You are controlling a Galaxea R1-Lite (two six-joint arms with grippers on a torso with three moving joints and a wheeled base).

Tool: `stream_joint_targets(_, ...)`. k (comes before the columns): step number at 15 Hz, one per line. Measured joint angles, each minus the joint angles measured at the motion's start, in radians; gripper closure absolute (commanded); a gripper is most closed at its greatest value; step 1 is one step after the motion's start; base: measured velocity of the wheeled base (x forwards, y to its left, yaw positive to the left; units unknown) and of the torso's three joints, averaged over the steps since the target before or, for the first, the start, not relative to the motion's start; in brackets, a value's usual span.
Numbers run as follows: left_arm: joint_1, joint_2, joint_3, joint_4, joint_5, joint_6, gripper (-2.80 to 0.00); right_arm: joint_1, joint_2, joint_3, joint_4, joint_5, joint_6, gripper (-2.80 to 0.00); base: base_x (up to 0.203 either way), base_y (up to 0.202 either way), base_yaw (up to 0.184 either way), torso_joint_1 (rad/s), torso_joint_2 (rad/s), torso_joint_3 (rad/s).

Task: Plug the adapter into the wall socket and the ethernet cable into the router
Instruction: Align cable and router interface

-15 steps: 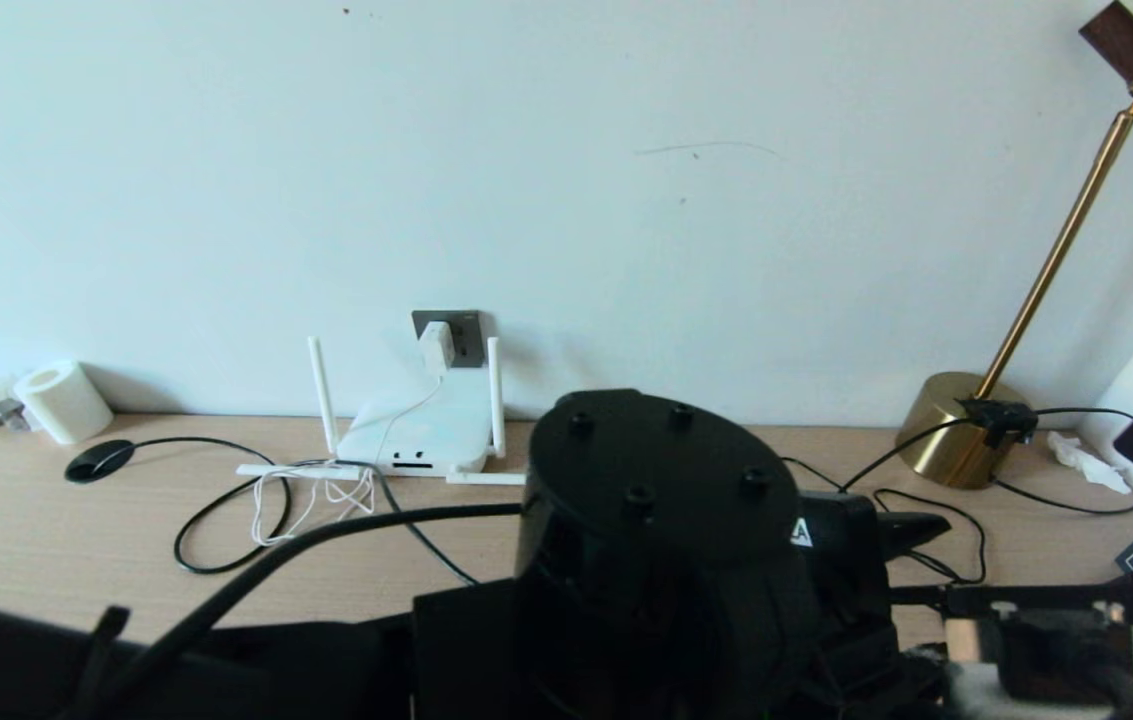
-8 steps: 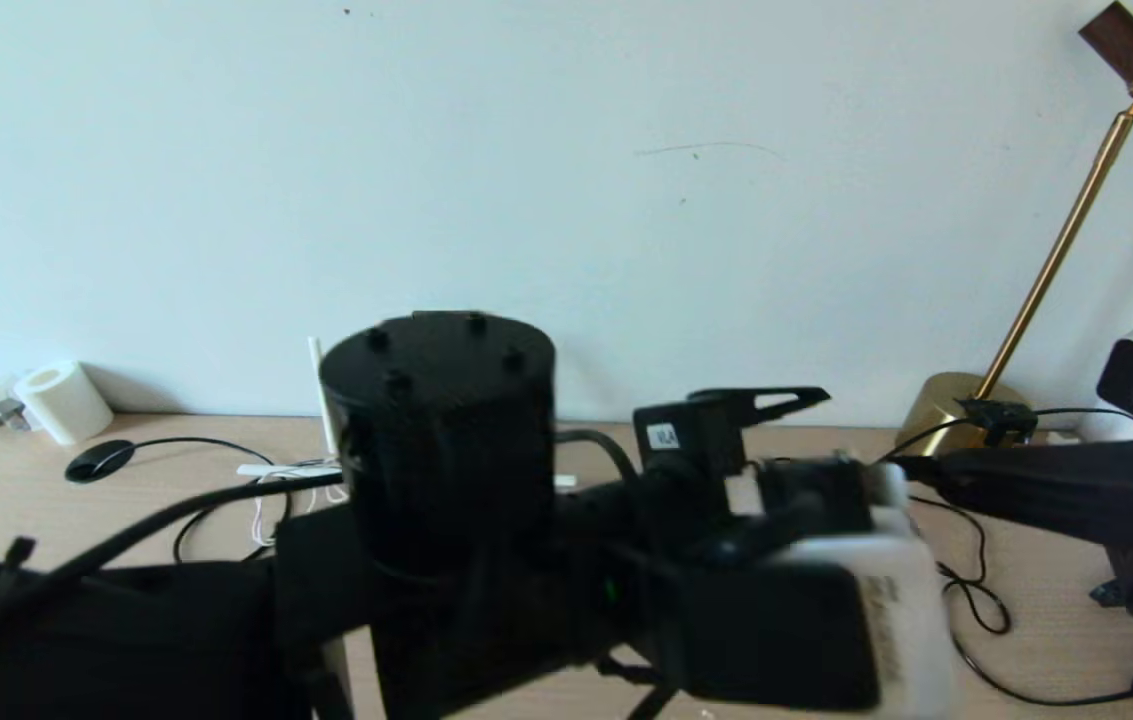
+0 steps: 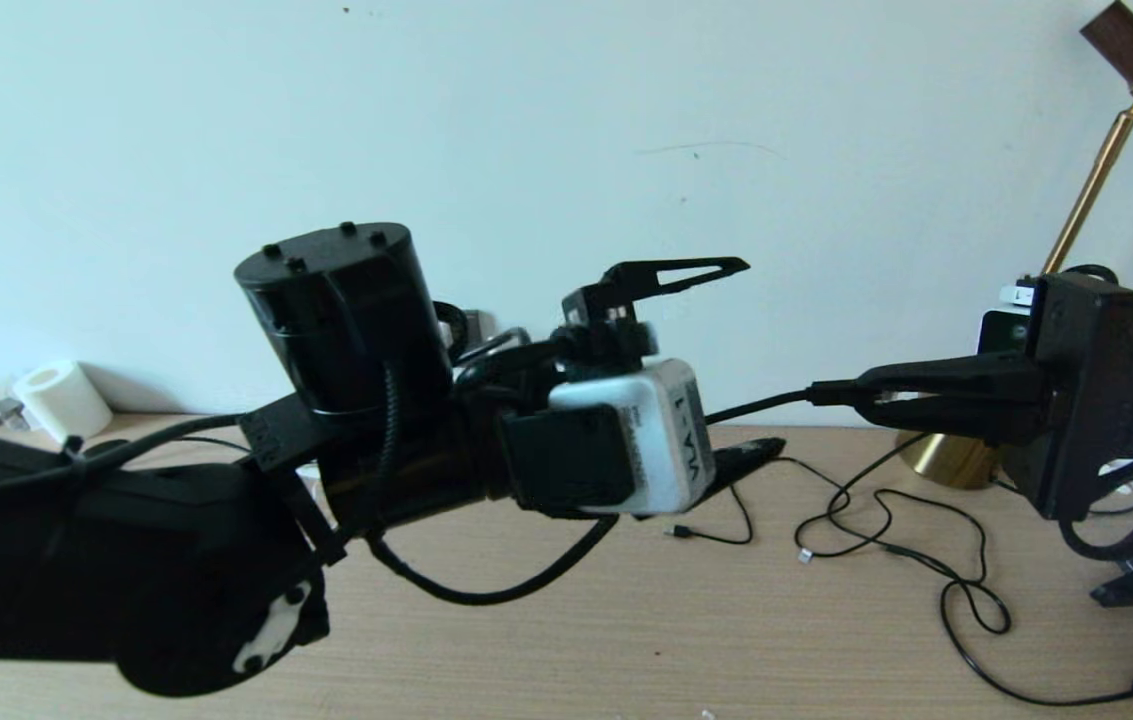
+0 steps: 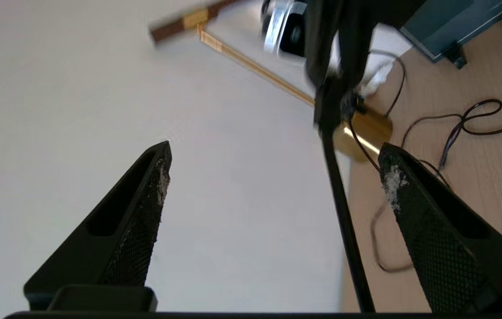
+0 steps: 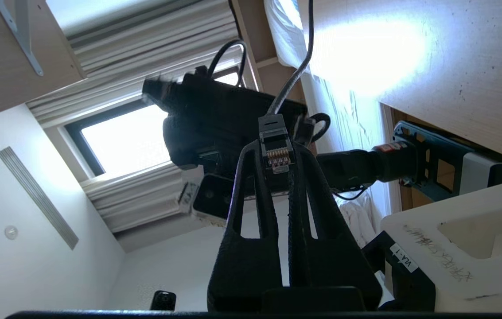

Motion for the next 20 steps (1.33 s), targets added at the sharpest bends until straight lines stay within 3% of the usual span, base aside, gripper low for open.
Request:
stream_joint_targets(2, 0.004, 0.001, 0.024, -0.023, -0.072, 0.069, -2.80, 0.001, 0.007, 0.012, 0.001, 0.000, 0.000, 0.00, 0.000, 0.000, 0.000, 0.000, 0.00, 0.000)
stream_joint_targets(7, -0.014, 0.008, 0.060, -0.097, -0.084, 0.114, -2.80, 0.002, -0.021, 0.011, 0.026, 0.004, 0.002, 0.00, 0.000, 0.000, 0.000, 0.000, 0.00, 0.000)
stream_joint_targets(20, -0.060, 0.054, 0.003, -0.120, -0.081, 0.118, -2.80, 0.050, 0.002, -0.033, 0.026, 0.037, 0.003, 0.00, 0.000, 0.000, 0.000, 0.000, 0.00, 0.000)
